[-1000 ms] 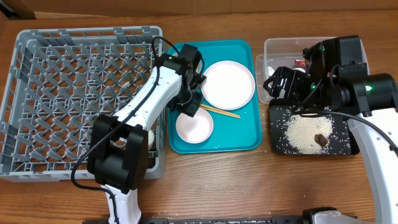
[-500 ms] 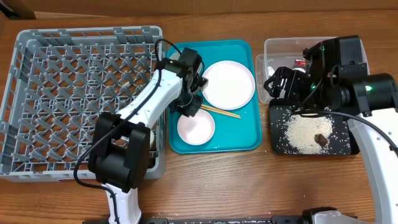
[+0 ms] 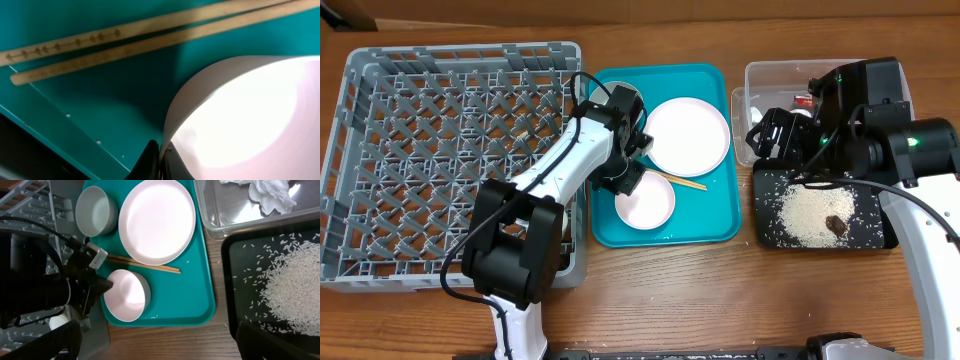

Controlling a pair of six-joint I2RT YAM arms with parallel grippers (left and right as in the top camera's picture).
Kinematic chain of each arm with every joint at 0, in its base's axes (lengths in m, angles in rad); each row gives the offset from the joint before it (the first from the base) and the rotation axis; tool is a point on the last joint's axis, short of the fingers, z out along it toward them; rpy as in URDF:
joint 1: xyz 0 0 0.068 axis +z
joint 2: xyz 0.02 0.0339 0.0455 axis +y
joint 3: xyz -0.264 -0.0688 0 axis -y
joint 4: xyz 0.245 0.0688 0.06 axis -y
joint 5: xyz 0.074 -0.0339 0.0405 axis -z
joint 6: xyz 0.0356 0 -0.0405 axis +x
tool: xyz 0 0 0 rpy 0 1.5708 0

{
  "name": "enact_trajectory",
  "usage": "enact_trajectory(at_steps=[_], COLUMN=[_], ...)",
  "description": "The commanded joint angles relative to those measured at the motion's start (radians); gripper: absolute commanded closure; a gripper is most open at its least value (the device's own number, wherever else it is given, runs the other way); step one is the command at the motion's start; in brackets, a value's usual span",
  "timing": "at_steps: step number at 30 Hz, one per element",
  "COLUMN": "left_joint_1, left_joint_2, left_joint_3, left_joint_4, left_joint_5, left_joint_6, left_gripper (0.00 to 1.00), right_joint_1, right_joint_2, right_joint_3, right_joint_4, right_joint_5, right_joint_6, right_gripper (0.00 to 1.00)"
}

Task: Sort waste into correct bins and load items into the dishwasher
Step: 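Reach the left gripper to the pink bowl on the teal tray and grip its rim, then lift the pink bowl with the left gripper and swing it over the rack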

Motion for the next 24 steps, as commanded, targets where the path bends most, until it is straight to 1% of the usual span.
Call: enact_trajectory(at_steps=[1,5,7,9,11,13,14,16,18,21,24], left_joint_1=[0.009,0.026,0.037,0.053,0.072,0.090,0.095,0.098,0.097,0.098,0.098], left_joint_2=[0.012,-0.012,-0.034,-0.058,-0.081,-0.102,-0.108,-0.114,-0.106,-0.075,-0.030], left_joint_3=[0.080,0.305,0.415,0.517,0.602,0.658,0.676,0.690,0.688,0.680,0.678], left_joint_4=[-0.068,-0.231,-0.277,-0.309,-0.322,-0.313,-0.303,-0.274,-0.238,-0.195,-0.182], left_joint_5=[-0.015,-0.016,-0.042,-0.095,-0.189,-0.340,-0.441,-0.702,-0.927,-1.133,-1.280], left_joint_6=[0.006,-0.010,-0.049,-0.098,-0.161,-0.218,-0.253,-0.331,-0.385,-0.434,-0.489], left_gripper=[0.96,0.96,0.96,0.96,0.96,0.96,0.96,0.96,0.96,0.96,0.96], right_joint_1=[-0.002,-0.002,-0.002,-0.002,-0.002,-0.002,-0.002,-0.002,-0.002,-0.002,-0.002], right_joint_2=[0.002,0.002,0.002,0.002,0.002,0.002,0.002,0.002,0.002,0.002,0.002], right_joint_3=[0.000,0.000,0.000,0.000,0.000,0.000,0.000,0.000,0.000,0.000,0.000], right_joint_4=[0.005,0.005,0.005,0.005,0.005,0.005,0.005,0.005,0.005,0.005,0.005], right_joint_5=[0.014,0.014,0.014,0.014,0.014,0.014,0.014,0.014,0.014,0.013,0.014], right_joint_6=[-0.007,-0.007,-0.007,-0.007,-0.007,-0.007,-0.007,-0.007,-0.007,-0.007,-0.007], right_gripper=[0.00,0.00,0.00,0.00,0.00,0.00,0.00,0.00,0.00,0.00,0.00])
